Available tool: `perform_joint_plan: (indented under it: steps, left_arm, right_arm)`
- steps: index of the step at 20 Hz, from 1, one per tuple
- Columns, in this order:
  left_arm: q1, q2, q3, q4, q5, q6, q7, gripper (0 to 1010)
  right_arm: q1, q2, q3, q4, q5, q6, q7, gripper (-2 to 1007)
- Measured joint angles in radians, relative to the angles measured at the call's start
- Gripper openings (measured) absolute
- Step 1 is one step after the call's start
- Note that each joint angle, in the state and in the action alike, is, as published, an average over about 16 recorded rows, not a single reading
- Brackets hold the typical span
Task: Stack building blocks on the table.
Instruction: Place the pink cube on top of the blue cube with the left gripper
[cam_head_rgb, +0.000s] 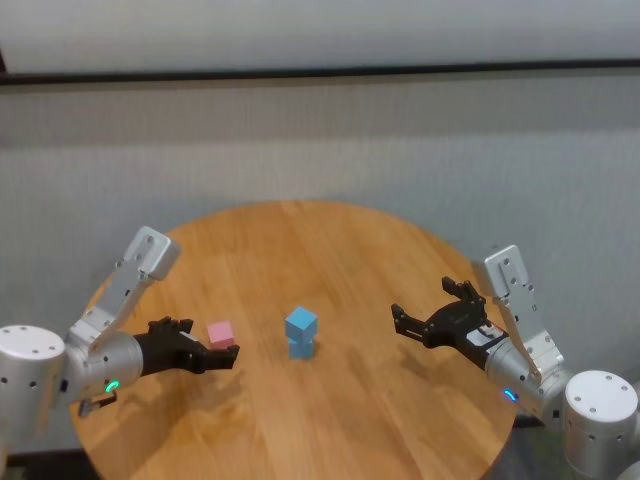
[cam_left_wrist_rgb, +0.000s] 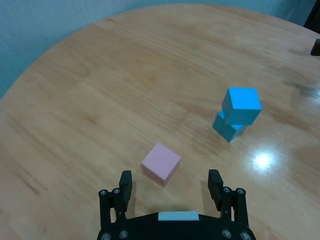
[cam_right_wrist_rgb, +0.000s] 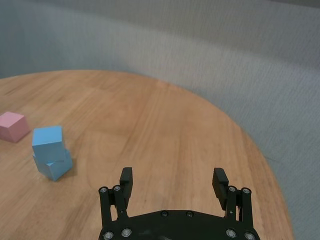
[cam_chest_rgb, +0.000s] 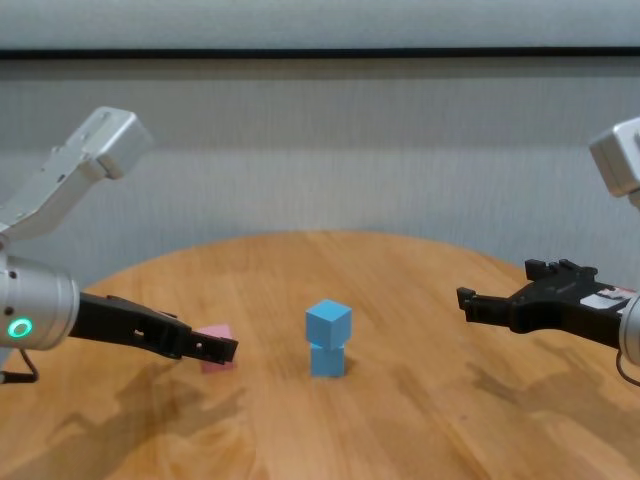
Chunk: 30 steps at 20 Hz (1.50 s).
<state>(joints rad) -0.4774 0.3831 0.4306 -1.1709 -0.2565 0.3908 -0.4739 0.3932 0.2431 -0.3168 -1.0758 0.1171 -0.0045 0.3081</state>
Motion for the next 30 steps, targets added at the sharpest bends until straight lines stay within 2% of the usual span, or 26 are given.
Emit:
perform_joint_plan:
  steps: [11,30]
  left_arm:
    - [-0.041,-0.032,0.028,0.067,0.009,-0.014,-0.004,1000]
    - [-0.104,-0.082,0.037,0.205,0.026,-0.052,-0.015,1000]
  right_arm:
    - [0.000,0.000,0.000,0.000,0.000,0.000,0.000,1004]
    - [0.000,0.000,0.000,0.000,0.000,0.000,0.000,1005]
